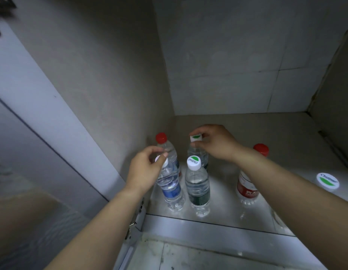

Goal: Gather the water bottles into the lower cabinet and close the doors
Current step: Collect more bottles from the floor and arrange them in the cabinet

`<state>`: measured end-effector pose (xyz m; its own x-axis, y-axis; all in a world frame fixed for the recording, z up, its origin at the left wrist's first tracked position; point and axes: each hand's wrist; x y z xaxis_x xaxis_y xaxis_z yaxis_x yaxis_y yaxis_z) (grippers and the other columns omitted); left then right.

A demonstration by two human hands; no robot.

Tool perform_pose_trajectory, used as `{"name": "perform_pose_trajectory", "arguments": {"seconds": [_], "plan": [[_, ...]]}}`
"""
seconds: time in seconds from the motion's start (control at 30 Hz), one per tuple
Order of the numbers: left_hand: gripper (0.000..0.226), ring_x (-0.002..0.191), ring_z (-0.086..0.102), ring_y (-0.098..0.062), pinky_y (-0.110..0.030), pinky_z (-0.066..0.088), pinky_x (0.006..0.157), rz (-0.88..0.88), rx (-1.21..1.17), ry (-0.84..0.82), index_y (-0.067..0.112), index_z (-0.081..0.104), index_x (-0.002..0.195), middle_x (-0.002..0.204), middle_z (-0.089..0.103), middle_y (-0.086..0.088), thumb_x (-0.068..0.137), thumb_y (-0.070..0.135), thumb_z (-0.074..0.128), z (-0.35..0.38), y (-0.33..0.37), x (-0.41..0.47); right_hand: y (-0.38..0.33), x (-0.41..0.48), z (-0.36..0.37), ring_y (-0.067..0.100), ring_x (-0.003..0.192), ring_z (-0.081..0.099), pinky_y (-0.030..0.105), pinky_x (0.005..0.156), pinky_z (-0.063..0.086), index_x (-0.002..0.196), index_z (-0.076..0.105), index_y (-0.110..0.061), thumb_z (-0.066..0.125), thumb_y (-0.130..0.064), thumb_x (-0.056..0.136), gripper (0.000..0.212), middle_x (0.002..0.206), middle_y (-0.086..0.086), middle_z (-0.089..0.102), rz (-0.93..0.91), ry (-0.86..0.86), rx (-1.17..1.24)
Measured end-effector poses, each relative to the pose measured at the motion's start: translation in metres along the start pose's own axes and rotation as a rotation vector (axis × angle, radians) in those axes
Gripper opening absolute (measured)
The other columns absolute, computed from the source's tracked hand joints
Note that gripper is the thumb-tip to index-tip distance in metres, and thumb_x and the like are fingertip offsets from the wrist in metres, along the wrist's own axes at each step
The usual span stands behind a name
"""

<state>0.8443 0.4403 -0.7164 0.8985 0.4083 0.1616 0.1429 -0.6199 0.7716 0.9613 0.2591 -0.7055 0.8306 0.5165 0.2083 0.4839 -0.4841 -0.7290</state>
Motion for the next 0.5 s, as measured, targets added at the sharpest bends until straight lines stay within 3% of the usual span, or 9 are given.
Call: {"name": "perform_pose_trajectory", "arguments": {"seconds": [0.13, 0.27, 0.4, 0.5], "plan": [[0.01, 0.079, 0.066, -0.022, -0.033, 0.051, 0.075, 0.045, 0.02, -0.011, 0.025, 0.068, 0.092, 0.083, 0.071, 0.003, 0.082, 0.027, 0.068, -0.002, -0.002, -0.01, -0.017, -0.022, -0.008, 0.014, 0.088, 0.06, 0.023, 0.08, 0.045, 0.1, 0.069, -0.017, 0.068, -0.028, 0.082, 0.021, 0.101, -0.001, 0.064, -0.065, 0.042, -0.022], [0.028, 0.088, 0.065, -0.015, -0.028, 0.051, 0.08, 0.114, 0.117, -0.067, 0.023, 0.065, 0.103, 0.099, 0.07, 0.003, 0.077, 0.022, 0.073, -0.007, -0.004, -0.014, -0.027, -0.048, -0.001, 0.012, 0.082, 0.061, 0.023, 0.075, 0.047, 0.101, 0.067, -0.016, 0.072, -0.036, 0.077, 0.031, 0.092, -0.003, 0.066, -0.063, -0.15, -0.104], [0.034, 0.094, 0.063, -0.018, -0.02, 0.042, 0.077, 0.147, 0.185, -0.057, 0.019, 0.065, 0.107, 0.104, 0.069, -0.001, 0.075, 0.015, 0.073, -0.007, -0.002, -0.014, -0.027, -0.056, 0.006, 0.01, 0.081, 0.062, 0.025, 0.076, 0.049, 0.102, 0.067, -0.018, 0.079, -0.031, 0.07, 0.037, 0.097, 0.0, 0.07, -0.041, -0.144, -0.142], [0.033, 0.095, 0.063, -0.021, -0.022, 0.043, 0.078, 0.142, 0.192, -0.052, 0.017, 0.066, 0.107, 0.104, 0.07, -0.003, 0.075, 0.015, 0.074, -0.008, 0.0, -0.013, -0.026, -0.056, 0.007, 0.01, 0.086, 0.061, 0.022, 0.075, 0.044, 0.104, 0.066, -0.018, 0.077, -0.029, 0.072, 0.036, 0.101, 0.001, 0.07, -0.016, -0.118, -0.179]]}}
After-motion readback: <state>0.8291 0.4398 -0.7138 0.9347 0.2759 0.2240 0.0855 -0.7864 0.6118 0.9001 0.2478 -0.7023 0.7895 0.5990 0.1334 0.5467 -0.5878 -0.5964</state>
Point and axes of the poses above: each hand's wrist, its own x-axis towards the middle knuckle, its own z-axis out of the palm, y = z × x
